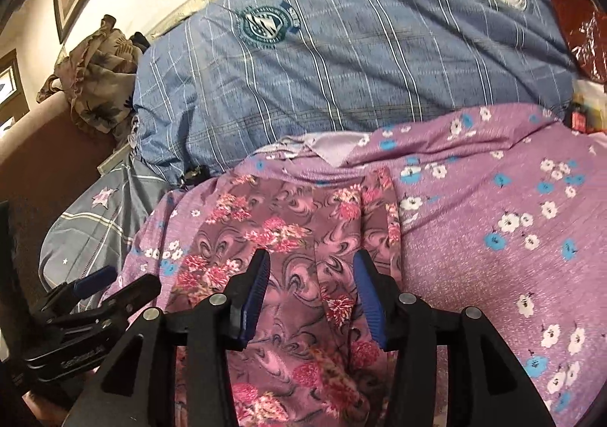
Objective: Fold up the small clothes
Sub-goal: 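Release the shirt with the right gripper and lift both grippers away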
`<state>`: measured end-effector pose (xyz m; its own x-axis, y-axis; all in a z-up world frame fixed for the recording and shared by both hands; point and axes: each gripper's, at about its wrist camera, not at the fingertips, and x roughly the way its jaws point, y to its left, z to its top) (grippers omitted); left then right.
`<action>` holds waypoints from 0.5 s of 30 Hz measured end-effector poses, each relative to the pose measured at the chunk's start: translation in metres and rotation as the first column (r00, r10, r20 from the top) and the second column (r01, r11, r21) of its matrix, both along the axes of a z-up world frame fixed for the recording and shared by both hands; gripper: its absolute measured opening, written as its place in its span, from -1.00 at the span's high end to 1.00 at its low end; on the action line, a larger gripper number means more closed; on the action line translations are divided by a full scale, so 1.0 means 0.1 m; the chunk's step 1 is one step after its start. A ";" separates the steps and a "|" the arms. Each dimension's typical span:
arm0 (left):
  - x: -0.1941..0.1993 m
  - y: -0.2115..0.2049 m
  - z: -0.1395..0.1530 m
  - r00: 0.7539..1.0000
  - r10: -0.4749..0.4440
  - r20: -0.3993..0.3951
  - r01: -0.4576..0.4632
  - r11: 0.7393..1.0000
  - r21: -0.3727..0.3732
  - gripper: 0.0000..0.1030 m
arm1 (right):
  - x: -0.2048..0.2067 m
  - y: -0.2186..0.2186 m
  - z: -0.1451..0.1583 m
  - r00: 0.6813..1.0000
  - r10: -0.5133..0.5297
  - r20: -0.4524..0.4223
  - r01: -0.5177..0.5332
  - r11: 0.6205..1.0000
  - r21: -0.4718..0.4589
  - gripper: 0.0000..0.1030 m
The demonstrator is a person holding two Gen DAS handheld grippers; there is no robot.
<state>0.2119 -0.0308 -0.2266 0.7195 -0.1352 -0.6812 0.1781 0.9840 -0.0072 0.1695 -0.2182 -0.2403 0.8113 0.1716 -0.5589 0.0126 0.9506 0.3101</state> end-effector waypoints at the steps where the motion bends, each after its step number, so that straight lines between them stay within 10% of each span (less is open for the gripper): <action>1: -0.03 0.01 0.02 1.000 0.005 0.004 -0.005 1.000 0.006 -0.72 | -0.04 0.02 0.04 1.000 -0.001 0.013 0.001 1.000 -0.008 0.03; 15: -0.69 0.05 0.65 0.989 0.026 0.143 -0.035 0.997 0.062 -0.73 | -0.81 0.19 0.34 0.994 -0.006 0.110 0.007 1.000 -0.007 0.00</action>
<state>0.1429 -0.0255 -0.1616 0.8124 -0.0713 -0.5788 0.1428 0.9866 0.0789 0.0885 -0.1994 -0.2066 0.8687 0.1626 -0.4679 -0.0152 0.9529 0.3029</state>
